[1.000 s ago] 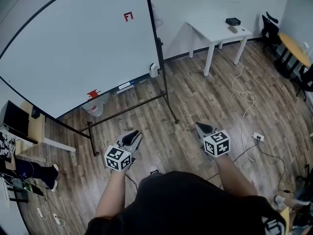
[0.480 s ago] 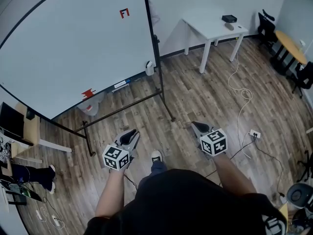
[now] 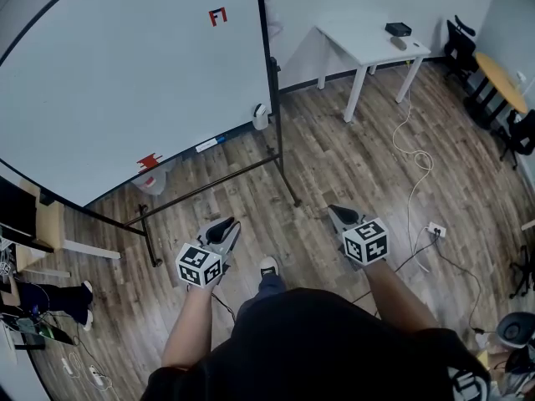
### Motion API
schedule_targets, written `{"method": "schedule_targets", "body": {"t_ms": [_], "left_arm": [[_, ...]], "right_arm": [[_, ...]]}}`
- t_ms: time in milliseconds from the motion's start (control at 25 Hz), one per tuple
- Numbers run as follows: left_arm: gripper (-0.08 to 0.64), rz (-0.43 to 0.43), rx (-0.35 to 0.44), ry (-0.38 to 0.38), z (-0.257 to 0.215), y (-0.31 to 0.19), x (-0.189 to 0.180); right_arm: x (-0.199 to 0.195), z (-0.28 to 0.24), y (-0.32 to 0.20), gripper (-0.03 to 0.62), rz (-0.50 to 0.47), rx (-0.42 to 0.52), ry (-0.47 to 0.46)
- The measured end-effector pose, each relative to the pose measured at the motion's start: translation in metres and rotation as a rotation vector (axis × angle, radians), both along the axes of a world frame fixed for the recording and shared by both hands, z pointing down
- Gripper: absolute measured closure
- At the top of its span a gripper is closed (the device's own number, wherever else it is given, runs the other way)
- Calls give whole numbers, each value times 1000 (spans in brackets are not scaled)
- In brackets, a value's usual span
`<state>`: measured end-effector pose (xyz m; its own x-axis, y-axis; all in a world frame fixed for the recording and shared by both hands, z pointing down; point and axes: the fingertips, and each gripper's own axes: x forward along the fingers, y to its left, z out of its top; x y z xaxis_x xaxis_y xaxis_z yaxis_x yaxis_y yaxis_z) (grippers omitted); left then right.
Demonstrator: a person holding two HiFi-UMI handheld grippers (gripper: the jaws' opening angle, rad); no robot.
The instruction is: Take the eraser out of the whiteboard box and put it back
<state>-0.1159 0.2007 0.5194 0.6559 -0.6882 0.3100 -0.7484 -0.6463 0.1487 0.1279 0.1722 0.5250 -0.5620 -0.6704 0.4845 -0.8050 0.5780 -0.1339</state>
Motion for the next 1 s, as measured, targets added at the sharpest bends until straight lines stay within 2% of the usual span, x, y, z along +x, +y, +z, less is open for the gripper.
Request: {"method": "schedule_targets", "body": {"t_ms": [560, 1000], "left_arm": [[480, 34, -32, 10, 15, -78, -19], [480, 59, -57, 23, 22, -136, -47]], "right_arm": [[-25, 18, -66, 598, 29, -45, 2], [-62, 22, -117, 598, 41, -63, 11]]}}
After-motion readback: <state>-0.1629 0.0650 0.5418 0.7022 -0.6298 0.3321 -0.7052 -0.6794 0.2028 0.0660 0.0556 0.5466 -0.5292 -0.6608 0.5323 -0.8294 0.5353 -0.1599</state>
